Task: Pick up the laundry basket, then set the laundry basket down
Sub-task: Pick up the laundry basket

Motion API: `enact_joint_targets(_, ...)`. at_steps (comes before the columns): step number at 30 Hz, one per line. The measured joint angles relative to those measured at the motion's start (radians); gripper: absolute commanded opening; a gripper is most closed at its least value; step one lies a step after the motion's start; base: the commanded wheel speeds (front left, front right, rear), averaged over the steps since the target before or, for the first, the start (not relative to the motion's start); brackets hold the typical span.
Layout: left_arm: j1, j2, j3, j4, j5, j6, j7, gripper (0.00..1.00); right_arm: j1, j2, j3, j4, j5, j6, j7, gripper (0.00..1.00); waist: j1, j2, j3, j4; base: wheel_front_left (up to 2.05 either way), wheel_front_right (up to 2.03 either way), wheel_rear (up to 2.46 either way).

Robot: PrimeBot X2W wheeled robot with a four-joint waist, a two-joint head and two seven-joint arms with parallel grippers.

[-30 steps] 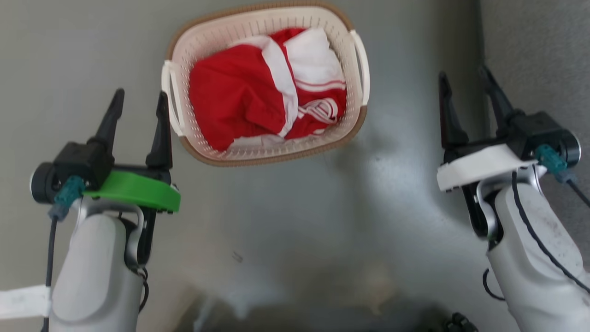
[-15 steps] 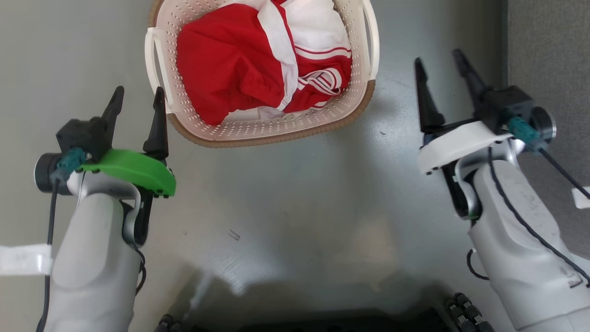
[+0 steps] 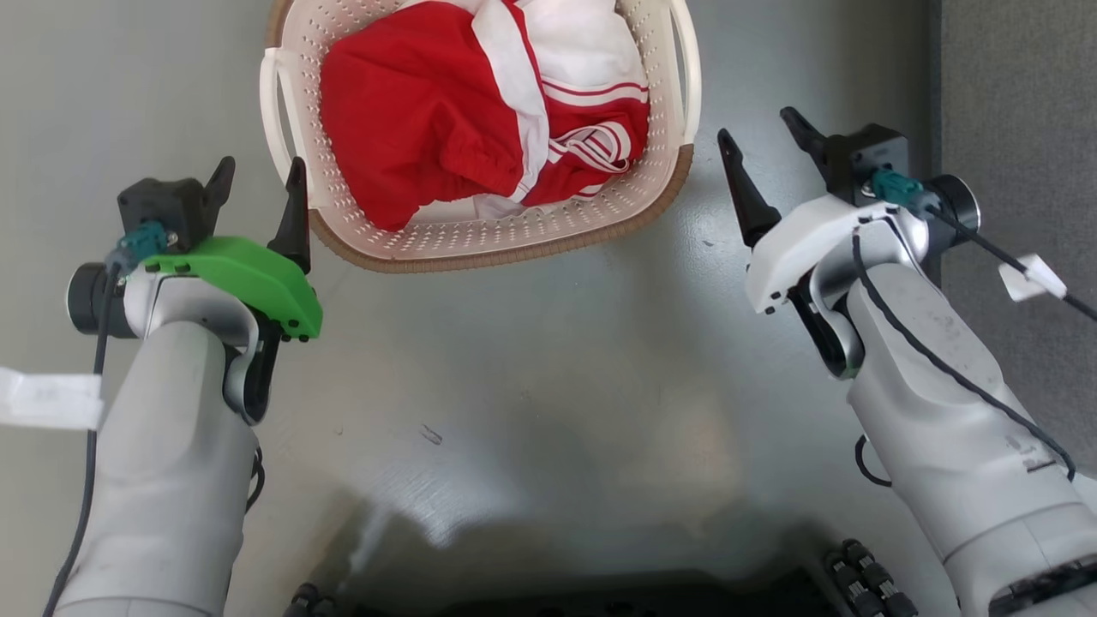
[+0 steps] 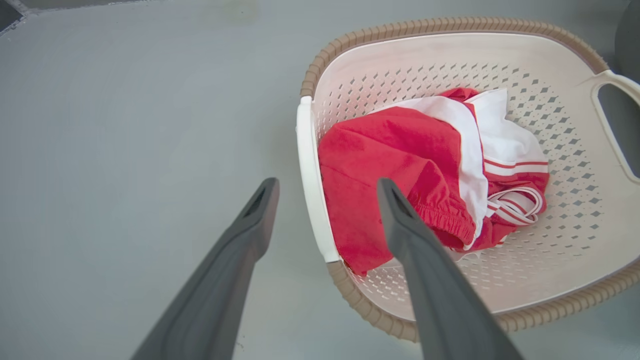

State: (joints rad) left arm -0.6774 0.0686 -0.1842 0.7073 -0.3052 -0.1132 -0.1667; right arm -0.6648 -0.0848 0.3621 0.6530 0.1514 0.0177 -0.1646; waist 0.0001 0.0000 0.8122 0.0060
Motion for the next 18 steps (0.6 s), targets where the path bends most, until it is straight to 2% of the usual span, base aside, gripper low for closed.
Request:
enact_joint_targets(8, -0.074, -0.004, 0.000, 0.088, -0.009, -0.001, 0.021, 1.00, -0.081, 0.014, 0.013, 0.134, 0.016, 0.020, 0.078, 1.00, -0.0001, 0.0000, 0.009, -0.001, 0.00, 0.00, 0.00)
enact_joint_targets(13, -0.136, -0.015, -0.010, 0.123, -0.011, -0.001, 0.043, 1.00, -0.146, 0.018, 0.021, 0.184, 0.034, 0.034, 0.123, 1.00, -0.0001, 0.0000, 0.028, 0.002, 0.00, 0.00, 0.00)
enact_joint_targets(18, -0.181, -0.018, -0.012, 0.162, -0.034, -0.009, 0.071, 1.00, -0.219, 0.018, 0.032, 0.211, 0.043, 0.035, 0.149, 1.00, -0.0001, 0.0000, 0.055, 0.008, 0.00, 0.00, 0.00)
